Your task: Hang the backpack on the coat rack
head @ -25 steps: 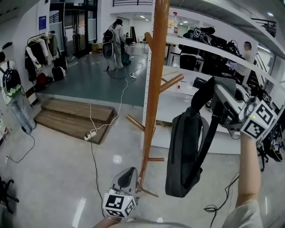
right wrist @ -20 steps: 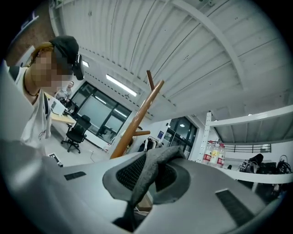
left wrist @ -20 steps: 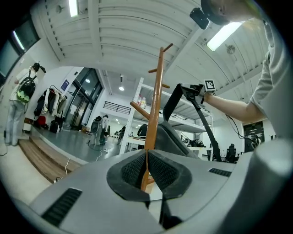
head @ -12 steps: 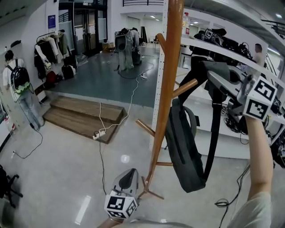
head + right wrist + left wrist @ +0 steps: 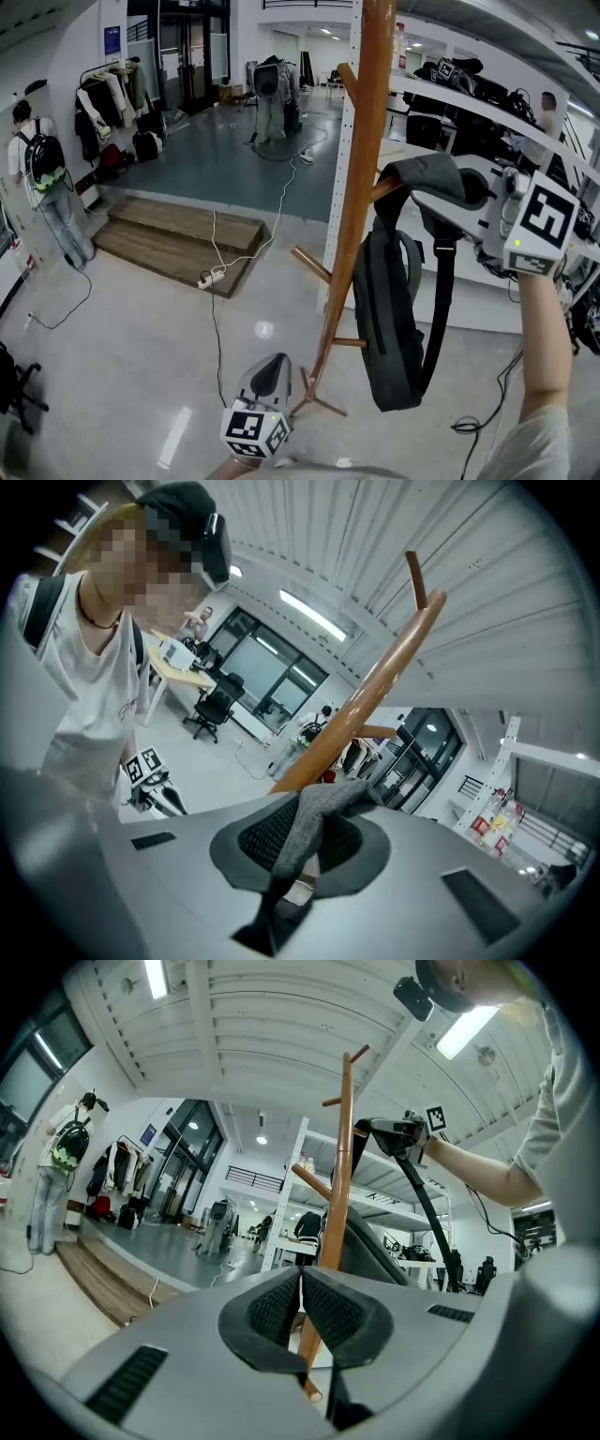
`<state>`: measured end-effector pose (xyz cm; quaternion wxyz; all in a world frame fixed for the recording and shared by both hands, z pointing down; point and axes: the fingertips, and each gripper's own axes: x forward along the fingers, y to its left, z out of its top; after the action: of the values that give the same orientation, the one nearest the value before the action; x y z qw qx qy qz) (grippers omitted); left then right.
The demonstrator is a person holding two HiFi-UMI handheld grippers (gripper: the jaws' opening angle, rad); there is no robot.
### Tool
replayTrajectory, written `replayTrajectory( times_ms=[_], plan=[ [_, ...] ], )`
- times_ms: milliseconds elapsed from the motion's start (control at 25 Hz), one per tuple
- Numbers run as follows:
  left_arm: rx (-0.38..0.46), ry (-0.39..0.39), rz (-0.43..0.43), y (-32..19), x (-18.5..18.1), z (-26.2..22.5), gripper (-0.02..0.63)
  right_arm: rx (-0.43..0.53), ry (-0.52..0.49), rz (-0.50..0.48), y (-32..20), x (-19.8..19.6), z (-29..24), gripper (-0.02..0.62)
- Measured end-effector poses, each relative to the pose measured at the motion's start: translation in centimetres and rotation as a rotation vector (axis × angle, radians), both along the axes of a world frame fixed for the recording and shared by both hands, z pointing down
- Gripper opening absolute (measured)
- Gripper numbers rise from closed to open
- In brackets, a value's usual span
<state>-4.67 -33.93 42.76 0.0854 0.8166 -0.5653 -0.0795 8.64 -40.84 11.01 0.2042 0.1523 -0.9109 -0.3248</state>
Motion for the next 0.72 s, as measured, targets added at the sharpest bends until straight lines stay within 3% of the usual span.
replayTrajectory(
  times_ms=[200, 480, 560, 720],
  plan=[
    [-0.003, 0.000, 0.015, 0.3, -0.3, 0.3, 0.021, -0.004, -0.017, 0.082, -0.8, -0.2, 2.6, 0.039],
    [-0.006, 0.001, 0.033, 0.6, 0.5, -1.0, 0.021, -0.355, -0.376, 0.056, -1.8, 0.9, 1.9, 0.039],
    [-0.003, -0.003, 0.040, 1.0, -0.4, 0.0, 0.021, -0.321, -0.444, 0.078, -1.8, 0.3, 2.8, 0.039],
    [0.001, -0.004, 0.043, 1.3, -1.0, 0.5, 0.021, -0.084, -0.488, 0.238, -1.6, 0.7, 3.4, 0.082]
  ],
)
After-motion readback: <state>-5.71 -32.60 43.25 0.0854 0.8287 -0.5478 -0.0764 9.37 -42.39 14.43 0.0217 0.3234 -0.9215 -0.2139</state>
